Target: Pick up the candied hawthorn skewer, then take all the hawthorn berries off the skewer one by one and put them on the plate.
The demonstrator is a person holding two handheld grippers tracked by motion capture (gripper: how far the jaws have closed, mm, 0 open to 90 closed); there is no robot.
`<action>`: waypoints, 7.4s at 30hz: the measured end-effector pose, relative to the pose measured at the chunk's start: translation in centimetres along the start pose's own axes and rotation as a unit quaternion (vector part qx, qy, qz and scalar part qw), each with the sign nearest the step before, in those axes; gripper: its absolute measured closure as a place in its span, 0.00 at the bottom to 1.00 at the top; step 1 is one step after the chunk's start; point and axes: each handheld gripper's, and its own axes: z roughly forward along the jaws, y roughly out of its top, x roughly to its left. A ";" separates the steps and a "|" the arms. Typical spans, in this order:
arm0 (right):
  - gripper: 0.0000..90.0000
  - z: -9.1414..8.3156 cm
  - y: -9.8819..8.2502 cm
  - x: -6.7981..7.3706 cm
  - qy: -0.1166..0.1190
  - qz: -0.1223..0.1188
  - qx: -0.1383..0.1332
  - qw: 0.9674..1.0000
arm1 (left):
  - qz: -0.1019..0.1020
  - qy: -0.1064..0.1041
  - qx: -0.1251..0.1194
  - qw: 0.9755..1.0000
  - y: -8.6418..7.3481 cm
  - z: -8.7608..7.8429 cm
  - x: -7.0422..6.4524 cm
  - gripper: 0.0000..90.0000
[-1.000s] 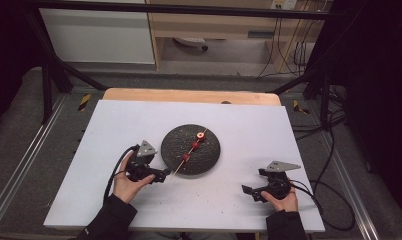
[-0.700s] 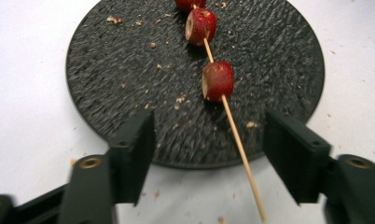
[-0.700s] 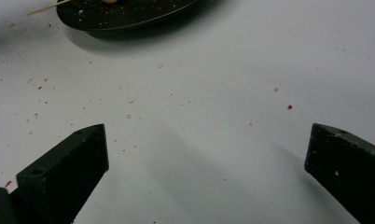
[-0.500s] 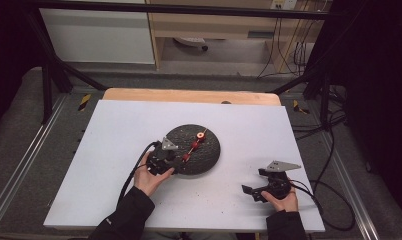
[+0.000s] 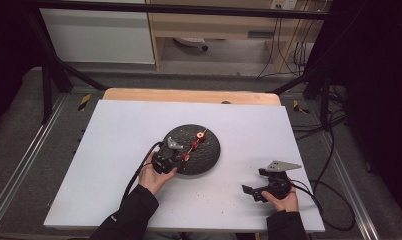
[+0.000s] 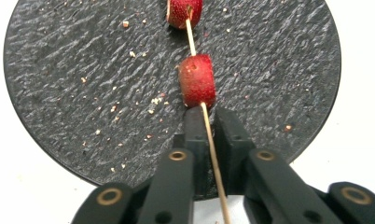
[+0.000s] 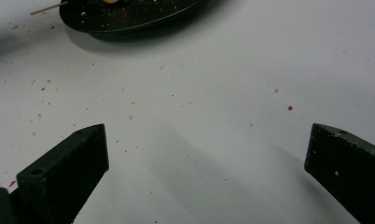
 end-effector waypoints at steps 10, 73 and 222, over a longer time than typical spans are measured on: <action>0.01 0.0 0.0 0.0 0.001 0.000 0.002 1.000 | -0.009 0.003 -0.008 1.000 -0.1 -0.3 -0.1 0.98; 0.04 4.3 7.3 6.5 0.034 0.017 -0.050 0.998 | 0.028 -0.061 -0.186 0.980 -9.4 -7.2 0.2 0.98; 0.37 8.6 9.8 9.3 0.122 0.077 -0.079 0.986 | 0.027 -0.064 -0.213 0.975 -9.4 -6.2 -2.3 0.98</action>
